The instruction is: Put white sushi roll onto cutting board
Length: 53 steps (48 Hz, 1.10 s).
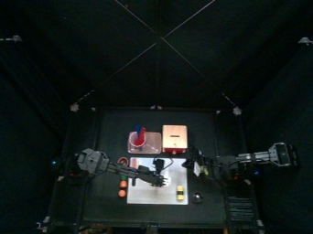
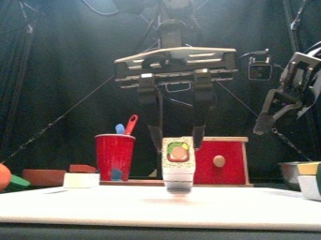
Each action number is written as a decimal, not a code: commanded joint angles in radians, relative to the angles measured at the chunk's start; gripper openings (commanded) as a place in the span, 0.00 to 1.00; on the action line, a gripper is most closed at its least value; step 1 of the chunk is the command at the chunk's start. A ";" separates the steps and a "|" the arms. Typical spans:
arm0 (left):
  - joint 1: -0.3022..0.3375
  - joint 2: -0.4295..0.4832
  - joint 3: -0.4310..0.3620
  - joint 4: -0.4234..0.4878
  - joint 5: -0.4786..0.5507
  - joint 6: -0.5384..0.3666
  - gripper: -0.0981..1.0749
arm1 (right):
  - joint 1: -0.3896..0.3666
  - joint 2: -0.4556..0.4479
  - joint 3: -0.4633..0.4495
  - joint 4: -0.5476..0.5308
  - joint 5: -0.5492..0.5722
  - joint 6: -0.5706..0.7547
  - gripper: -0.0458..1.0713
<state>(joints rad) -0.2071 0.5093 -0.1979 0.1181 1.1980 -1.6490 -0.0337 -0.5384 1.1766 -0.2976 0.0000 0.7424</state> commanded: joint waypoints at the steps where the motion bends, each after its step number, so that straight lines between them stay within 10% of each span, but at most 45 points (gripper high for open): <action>1: -0.002 -0.017 -0.014 0.002 -0.014 0.008 0.59 | 0.002 -0.011 -0.012 -0.003 -0.003 -0.002 0.20; 17: -0.005 -0.020 0.046 -0.040 -0.101 0.011 0.82 | 0.002 -0.011 -0.017 -0.005 -0.003 0.003 0.20; 38: 0.005 -0.109 0.052 -0.040 -0.077 0.038 0.83 | 0.000 -0.011 -0.018 -0.003 -0.003 0.003 0.20; 53: 0.052 -0.276 0.083 -0.008 -0.072 0.379 0.83 | 0.000 -0.011 -0.028 0.000 -0.003 0.003 0.20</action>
<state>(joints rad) -0.1718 0.3099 -0.1150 0.0890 1.1259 -1.3560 -0.0337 -0.5400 1.1735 -0.3007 0.0000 0.7440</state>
